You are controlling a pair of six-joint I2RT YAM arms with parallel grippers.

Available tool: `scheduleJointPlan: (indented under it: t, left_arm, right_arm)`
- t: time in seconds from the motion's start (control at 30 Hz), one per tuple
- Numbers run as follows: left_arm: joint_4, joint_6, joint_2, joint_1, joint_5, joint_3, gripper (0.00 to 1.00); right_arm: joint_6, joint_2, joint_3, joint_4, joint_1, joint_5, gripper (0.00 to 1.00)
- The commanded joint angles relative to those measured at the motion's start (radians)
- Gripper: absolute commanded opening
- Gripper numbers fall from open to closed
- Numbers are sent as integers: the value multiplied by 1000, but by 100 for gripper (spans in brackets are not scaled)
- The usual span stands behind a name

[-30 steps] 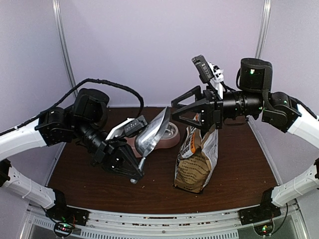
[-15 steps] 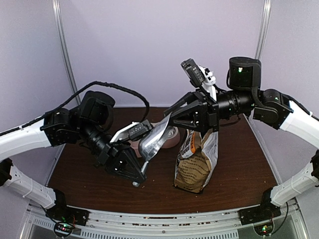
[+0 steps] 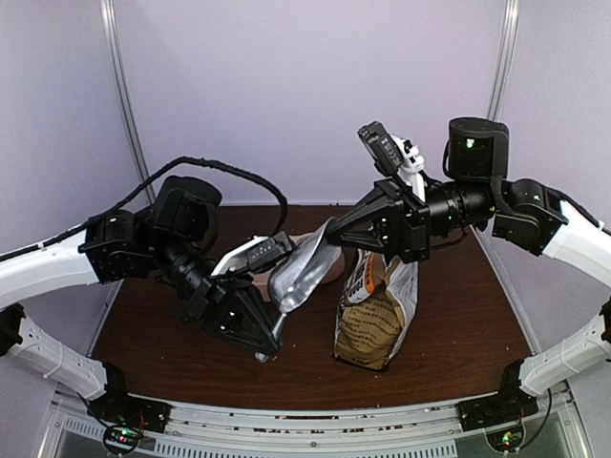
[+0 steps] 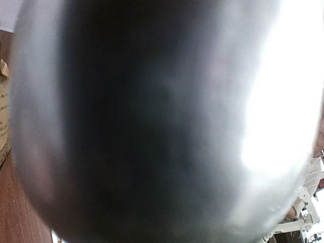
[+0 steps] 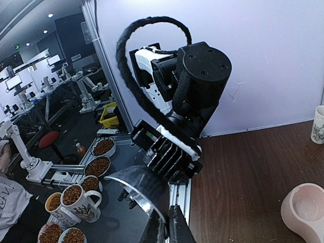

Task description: Serve the pet food

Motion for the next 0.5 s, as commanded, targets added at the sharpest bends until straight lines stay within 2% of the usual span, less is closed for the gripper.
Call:
scheduleJointPlan:
  t: [0.0,0.07,0.13,0.17,0.23,0.4,0.47]
  left_arm:
    - [63,6,-2,17,-102,-9,13]
    - [82,14,-27,31,-206,-20,49]
    - [139,16,-70,46,-318,-53,71]
    - [171,18,-91,50,-386,-71,77]
    - [266,26,-135,52,-490,-127,81]
    - [721,-51,-223,52,-633,-305,83]
    - [857,-86,-236,51,-688,-353,84]
  right_arm:
    - [84,-68,-48,8,8,89,0]
    - [126,-93,-74,-6,6,206,0]
    - [185,-126,-105,-13,6,329,0]
    - [220,-141,-120,-12,2,379,0]
    - [302,-168,-157,14,-9,456,0]
    - [520,-225,-251,133,-18,623,0]
    - [577,-246,-288,200,-19,672,0]
